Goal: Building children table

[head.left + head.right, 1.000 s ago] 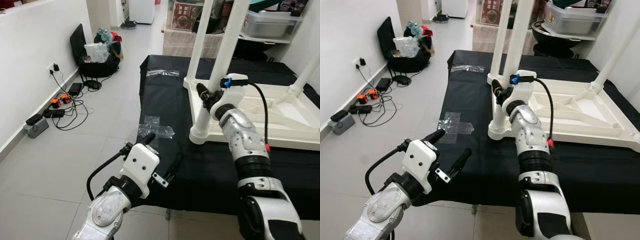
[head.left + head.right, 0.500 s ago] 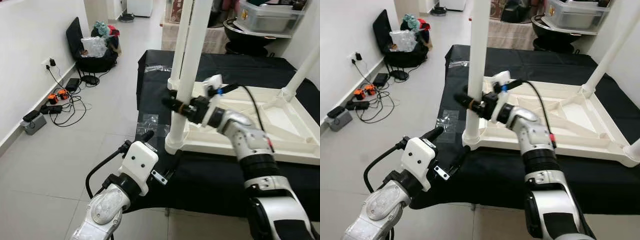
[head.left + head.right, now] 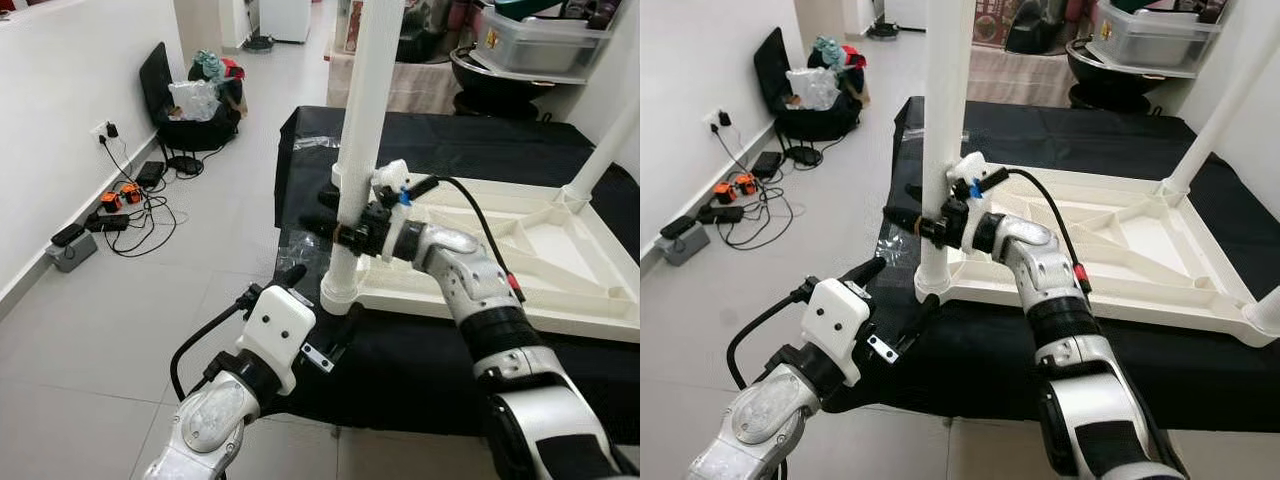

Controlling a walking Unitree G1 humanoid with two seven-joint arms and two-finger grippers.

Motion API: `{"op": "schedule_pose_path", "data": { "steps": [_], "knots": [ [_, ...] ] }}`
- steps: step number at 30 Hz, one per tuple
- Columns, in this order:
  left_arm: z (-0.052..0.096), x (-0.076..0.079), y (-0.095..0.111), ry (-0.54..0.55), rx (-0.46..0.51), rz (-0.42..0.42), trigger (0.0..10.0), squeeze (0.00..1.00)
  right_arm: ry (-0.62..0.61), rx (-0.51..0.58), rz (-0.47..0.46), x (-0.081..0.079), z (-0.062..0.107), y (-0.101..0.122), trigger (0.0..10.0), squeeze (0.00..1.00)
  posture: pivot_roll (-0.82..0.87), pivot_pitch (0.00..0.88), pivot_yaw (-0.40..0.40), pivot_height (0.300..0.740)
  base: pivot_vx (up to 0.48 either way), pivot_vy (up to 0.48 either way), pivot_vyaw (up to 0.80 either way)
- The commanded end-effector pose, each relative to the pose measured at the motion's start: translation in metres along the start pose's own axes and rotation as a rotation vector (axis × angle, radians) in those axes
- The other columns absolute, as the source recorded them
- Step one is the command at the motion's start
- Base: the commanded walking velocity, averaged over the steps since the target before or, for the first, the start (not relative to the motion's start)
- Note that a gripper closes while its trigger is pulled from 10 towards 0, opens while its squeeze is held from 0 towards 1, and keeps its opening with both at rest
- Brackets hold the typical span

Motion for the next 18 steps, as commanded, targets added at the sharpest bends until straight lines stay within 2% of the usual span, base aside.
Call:
{"op": "schedule_pose_path", "data": {
  "steps": [1, 2, 3, 4, 5, 6, 7, 8, 9, 10, 11, 12, 13, 14, 18],
  "knots": [
    [0.0, -0.001, -0.003, 0.001, -0.008, -0.006, 10.0, 0.0, -0.08, 0.008, 0.015, 0.007, -0.004, 0.005, 0.0, 0.0, 0.09, 0.002, -0.091, 0.74, 0.0, 0.0, 0.0],
    [0.0, -0.001, -0.003, 0.001, -0.008, -0.009, 10.0, 0.0, -0.175, -0.016, 0.033, 0.014, -0.003, 0.004, 0.0, 0.0, 0.09, 0.002, -0.091, 0.74, 0.0, 0.0, 0.0],
    [0.0, -0.001, -0.003, 0.001, -0.008, -0.009, 10.0, 0.0, -0.175, -0.016, 0.033, 0.014, -0.003, 0.004, 0.0, 0.0, 0.09, 0.002, -0.091, 0.74, 0.0, 0.0, 0.0],
    [0.0, -0.002, -0.003, 0.001, -0.008, -0.009, 10.0, 0.0, -0.259, -0.041, 0.037, 0.02, -0.001, 0.002, 0.0, 0.0, 0.09, 0.0, -0.089, 0.74, 0.0, 0.0, 0.0],
    [0.0, -0.002, -0.003, 0.001, -0.008, -0.009, 10.0, 0.0, -0.259, -0.041, 0.037, 0.02, -0.001, 0.002, 0.0, 0.0, 0.09, 0.0, -0.089, 0.74, 0.0, 0.0, 0.0],
    [0.0, -0.002, -0.003, 0.001, -0.008, -0.011, 10.0, 0.0, -0.373, -0.078, 0.054, 0.028, 0.004, -0.001, 0.0, 0.0, 0.09, 0.0, -0.087, 0.74, 0.0, 0.0, 0.0],
    [0.0, -0.002, -0.003, 0.001, -0.008, -0.011, 10.0, 0.0, -0.373, -0.078, 0.054, 0.028, 0.004, -0.001, 0.0, 0.0, 0.09, 0.0, -0.087, 0.74, 0.0, 0.0, 0.0],
    [0.0, -0.002, -0.003, 0.003, -0.008, -0.011, 10.0, 0.0, -0.52, -0.132, 0.035, 0.039, 0.011, -0.008, 0.0, 0.0, 0.09, 0.001, -0.088, 0.74, 0.0, 0.0, 0.0],
    [0.0, -0.002, -0.003, 0.003, -0.008, -0.011, 10.0, 0.0, -0.52, -0.132, 0.035, 0.039, 0.011, -0.008, 0.0, 0.0, 0.09, 0.001, -0.088, 0.74, 0.0, 0.0, 0.0],
    [0.0, -0.002, -0.003, 0.004, -0.008, -0.012, 10.0, 0.0, -0.652, -0.185, 0.029, 0.047, 0.02, -0.013, 0.0, 0.0, 0.08, 0.006, -0.086, 0.74, 0.0, 0.0, 0.0],
    [0.0, -0.002, -0.003, 0.004, -0.008, -0.012, 10.0, 0.0, -0.652, -0.185, 0.029, 0.047, 0.02, -0.013, 0.0, 0.0, 0.08, 0.006, -0.086, 0.74, 0.0, 0.0, 0.0],
    [-0.001, -0.002, -0.003, 0.005, -0.008, -0.013, 10.0, 0.0, -0.952, -0.283, -0.025, 0.063, 0.046, -0.025, 0.0, 0.0, 0.08, 0.013, -0.086, 0.74, 0.0, 0.0, 0.0],
    [-0.001, -0.002, -0.003, 0.005, -0.008, -0.013, 10.0, 0.0, -0.952, -0.283, -0.025, 0.063, 0.046, -0.025, 0.0, 0.0, 0.08, 0.013, -0.086, 0.74, 0.0, 0.0, 0.0],
    [-0.001, -0.002, -0.002, 0.005, -0.007, -0.014, 10.0, 0.0, -1.151, -0.338, -0.037, 0.07, 0.066, -0.029, 0.0, 0.0, 0.08, 0.013, -0.087, 0.74, 0.0, 0.0, 0.0],
    [-0.002, -0.002, -0.001, 0.006, -0.004, -0.015, 10.0, 0.0, -1.327, -0.354, -0.026, 0.07, 0.079, -0.024, 0.0, 0.0, 0.08, 0.017, -0.086, 0.74, 0.0, 0.0, 0.0]
  ]
}}
Point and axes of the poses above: a point about 5 cm out from each wrist's last joint towards the gripper, its own z axis pointing back from the gripper into the wrist, its own y axis along the axis of the wrist's last joint, x = y × z, the point moved 1 cm from there along -z, pointing out of the wrist towards the gripper, and after that the axes turned 14 degrees about z, right-handed, at the moved point
